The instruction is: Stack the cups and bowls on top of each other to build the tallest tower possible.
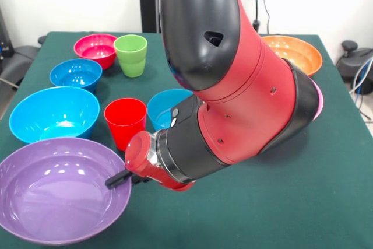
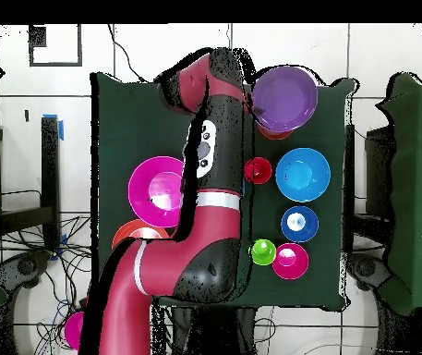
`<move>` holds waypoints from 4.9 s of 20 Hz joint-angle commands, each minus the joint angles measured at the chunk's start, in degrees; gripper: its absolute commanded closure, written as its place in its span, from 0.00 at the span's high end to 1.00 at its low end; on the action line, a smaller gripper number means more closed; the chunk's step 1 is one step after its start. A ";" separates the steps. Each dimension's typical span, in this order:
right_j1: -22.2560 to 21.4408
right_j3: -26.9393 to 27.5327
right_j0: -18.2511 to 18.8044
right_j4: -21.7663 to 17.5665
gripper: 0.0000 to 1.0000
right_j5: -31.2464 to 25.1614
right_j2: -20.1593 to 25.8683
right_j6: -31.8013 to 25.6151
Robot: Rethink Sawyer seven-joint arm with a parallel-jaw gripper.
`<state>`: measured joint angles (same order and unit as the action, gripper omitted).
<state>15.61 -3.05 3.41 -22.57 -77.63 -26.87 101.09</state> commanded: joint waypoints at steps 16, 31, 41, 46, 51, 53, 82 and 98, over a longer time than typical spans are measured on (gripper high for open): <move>-1.00 -2.47 0.11 5.34 0.00 -0.88 -1.23 -13.95; 0.00 -1.51 0.12 6.60 1.00 0.48 -3.54 -14.81; -0.04 -2.30 0.01 7.17 1.00 1.72 -3.71 -13.50; -1.21 -4.36 -0.43 7.02 1.00 2.70 -3.47 -13.38; -0.56 -2.83 -0.14 7.38 1.00 1.82 -3.83 -13.44; -0.10 -2.08 0.04 7.60 1.00 1.50 -4.02 -13.36; 1.03 -0.40 -0.33 8.47 0.00 3.87 -5.26 -11.80; -3.75 -6.67 -1.83 8.37 0.00 5.65 -4.61 -11.17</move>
<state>16.19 -3.24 2.54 -15.79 -75.87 -34.05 101.09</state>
